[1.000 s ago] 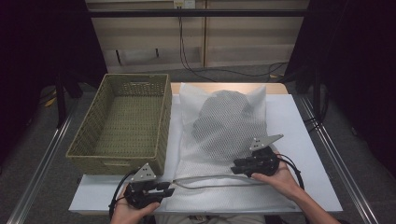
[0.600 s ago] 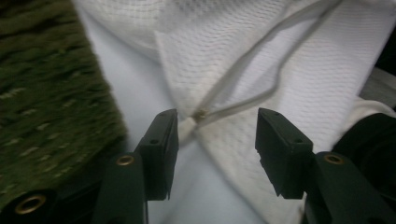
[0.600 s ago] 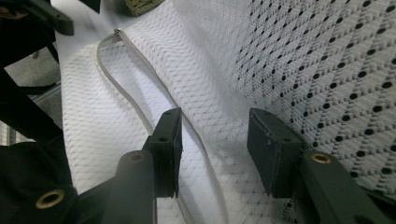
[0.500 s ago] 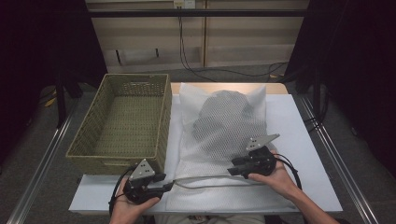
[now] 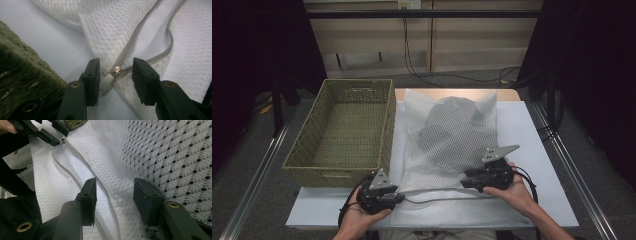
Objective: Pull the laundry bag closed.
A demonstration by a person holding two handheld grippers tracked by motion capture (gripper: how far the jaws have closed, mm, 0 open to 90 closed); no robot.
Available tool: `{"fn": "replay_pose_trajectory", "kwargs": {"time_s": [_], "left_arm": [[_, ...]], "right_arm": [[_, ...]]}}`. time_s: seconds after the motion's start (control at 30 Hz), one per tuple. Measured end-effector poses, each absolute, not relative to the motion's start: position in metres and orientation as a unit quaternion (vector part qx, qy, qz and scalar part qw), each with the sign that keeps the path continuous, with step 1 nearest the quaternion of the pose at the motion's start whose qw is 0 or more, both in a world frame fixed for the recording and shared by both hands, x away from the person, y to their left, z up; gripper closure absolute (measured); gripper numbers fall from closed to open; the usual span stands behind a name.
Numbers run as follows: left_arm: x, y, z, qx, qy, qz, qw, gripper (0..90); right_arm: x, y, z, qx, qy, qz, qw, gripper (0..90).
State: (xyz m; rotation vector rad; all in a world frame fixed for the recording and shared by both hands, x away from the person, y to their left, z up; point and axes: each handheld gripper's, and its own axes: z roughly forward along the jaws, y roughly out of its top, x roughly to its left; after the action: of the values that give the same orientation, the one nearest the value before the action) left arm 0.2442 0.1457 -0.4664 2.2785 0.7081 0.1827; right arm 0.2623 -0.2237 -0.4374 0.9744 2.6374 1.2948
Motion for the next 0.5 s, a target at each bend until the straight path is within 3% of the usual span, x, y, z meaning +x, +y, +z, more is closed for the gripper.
{"fn": "replay_pose_trajectory", "kwargs": {"time_s": [0.3, 0.43, 0.5], "left_arm": [[0.243, 0.152, -0.468, 0.895, 0.271, 0.057, 0.35, 59.0], [0.239, 0.154, -0.466, 0.894, 0.27, 0.038, 0.356, 74.5], [0.239, 0.156, -0.466, 0.897, 0.264, 0.034, 0.354, 77.1]], "right_arm": [[0.258, -0.228, -0.437, 0.32, 0.851, 0.417, 0.026, 53.7], [0.257, -0.229, -0.437, 0.318, 0.851, 0.417, 0.028, 53.3], [0.257, -0.229, -0.437, 0.319, 0.852, 0.415, 0.028, 53.1]]}}
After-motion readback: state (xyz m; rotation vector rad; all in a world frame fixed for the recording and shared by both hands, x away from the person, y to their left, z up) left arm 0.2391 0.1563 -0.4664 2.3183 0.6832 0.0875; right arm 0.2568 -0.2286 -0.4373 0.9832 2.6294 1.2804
